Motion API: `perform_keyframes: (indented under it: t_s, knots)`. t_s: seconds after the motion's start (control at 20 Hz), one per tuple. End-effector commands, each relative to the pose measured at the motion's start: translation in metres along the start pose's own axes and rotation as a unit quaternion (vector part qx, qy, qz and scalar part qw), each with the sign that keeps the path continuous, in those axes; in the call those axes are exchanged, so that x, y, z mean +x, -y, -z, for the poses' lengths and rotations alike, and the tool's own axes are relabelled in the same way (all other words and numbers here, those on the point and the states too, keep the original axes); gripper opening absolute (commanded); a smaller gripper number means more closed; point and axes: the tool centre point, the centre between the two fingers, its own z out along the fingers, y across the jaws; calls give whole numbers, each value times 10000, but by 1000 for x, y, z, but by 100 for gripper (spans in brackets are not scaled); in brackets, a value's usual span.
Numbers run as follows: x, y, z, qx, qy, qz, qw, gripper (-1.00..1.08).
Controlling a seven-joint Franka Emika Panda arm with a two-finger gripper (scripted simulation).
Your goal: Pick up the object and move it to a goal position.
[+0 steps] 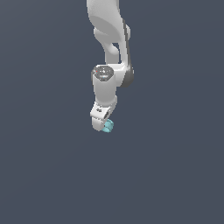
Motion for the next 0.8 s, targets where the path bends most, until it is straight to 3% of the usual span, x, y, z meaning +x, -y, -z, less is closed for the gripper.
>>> perform_keyframes:
  t_s: [0.0,0.75]
  knots:
    - [-1,2,-2,3,-10,212,9998,100]
    - [-2,5,-11,9,-25,535,9986,100]
